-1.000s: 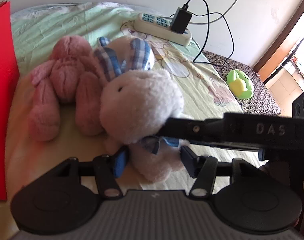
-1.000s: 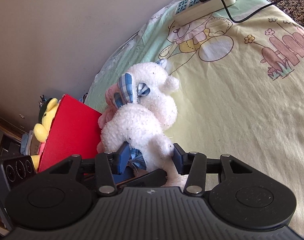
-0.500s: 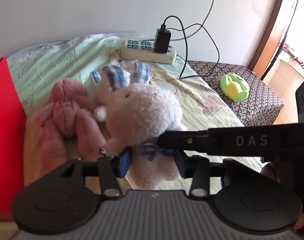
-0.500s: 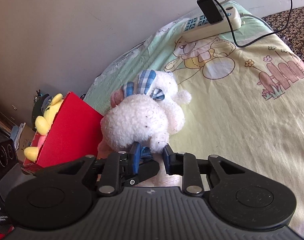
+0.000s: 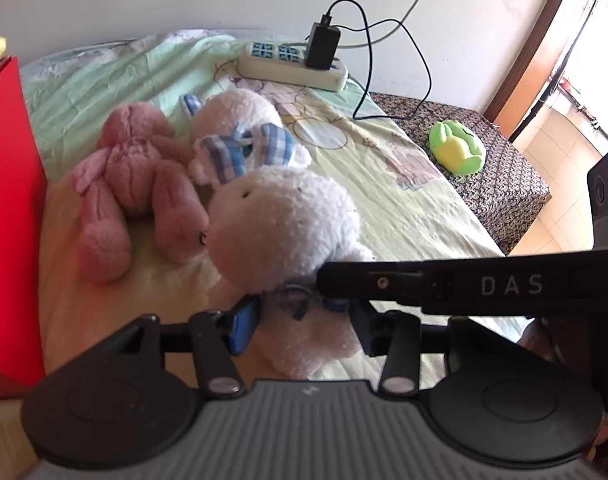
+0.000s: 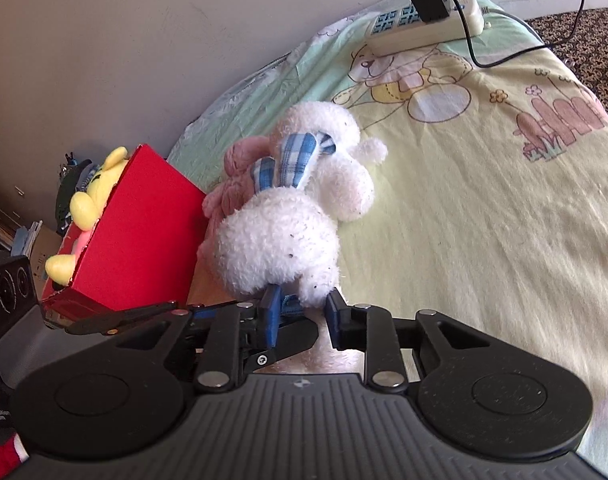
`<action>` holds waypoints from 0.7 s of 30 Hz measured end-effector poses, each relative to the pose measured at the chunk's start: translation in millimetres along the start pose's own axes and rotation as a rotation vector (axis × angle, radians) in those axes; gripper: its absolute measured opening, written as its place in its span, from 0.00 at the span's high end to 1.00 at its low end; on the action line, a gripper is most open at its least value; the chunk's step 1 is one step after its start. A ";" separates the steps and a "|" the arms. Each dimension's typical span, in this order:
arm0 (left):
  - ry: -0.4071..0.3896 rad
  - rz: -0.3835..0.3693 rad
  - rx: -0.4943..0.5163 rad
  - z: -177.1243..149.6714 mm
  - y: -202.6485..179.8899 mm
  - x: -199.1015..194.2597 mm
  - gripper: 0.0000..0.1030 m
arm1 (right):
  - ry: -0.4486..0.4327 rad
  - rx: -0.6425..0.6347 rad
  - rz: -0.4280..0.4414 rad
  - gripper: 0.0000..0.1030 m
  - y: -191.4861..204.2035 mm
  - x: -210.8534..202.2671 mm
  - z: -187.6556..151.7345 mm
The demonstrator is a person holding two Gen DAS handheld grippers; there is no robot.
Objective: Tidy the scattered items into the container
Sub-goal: 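Close the left gripper on the bunny while the right gripper also grips it, then lift the white bunny with both grippers toward the red box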
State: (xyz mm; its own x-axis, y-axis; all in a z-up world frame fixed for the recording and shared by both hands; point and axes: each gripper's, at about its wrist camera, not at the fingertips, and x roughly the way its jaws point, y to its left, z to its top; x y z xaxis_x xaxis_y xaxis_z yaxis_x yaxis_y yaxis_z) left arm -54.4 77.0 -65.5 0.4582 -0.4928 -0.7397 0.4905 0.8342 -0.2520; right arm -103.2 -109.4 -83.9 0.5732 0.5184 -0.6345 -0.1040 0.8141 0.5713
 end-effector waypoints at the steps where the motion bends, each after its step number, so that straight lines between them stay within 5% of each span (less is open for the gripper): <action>1: -0.003 0.003 0.001 -0.8 0.3 -0.8 0.49 | 0.001 0.000 0.006 0.70 0.6 -0.8 -0.7; 7: -0.037 0.047 -0.003 5.8 5.5 -5.0 0.38 | -0.028 -0.015 -0.006 0.61 4.6 0.9 6.2; 10: -0.048 0.068 -0.001 10.9 8.8 -4.2 0.37 | -0.042 0.017 -0.006 0.47 0.3 6.0 13.6; 12: -0.051 0.067 -0.009 12.8 9.5 -3.4 0.41 | -0.023 0.021 0.023 0.50 0.8 12.7 16.8; 13: -0.051 0.070 -0.009 12.8 8.9 -2.8 0.41 | -0.016 0.009 0.035 0.60 4.0 15.6 17.0; 17: -0.054 0.077 -0.022 10.2 8.7 -2.0 0.42 | -0.028 -0.096 0.003 0.64 18.7 17.4 12.0; 21: -0.063 0.065 -0.022 7.4 5.9 -4.9 0.45 | -0.037 -0.072 0.007 0.68 13.5 12.4 10.0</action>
State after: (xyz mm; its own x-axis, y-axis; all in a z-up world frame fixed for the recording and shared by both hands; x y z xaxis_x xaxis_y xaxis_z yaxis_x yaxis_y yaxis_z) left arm -48.3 82.4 -58.8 0.5346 -0.4513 -0.7145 0.4422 0.8699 -0.2185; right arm -89.4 -94.6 -78.9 0.6017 0.5155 -0.6101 -0.1655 0.8277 0.5362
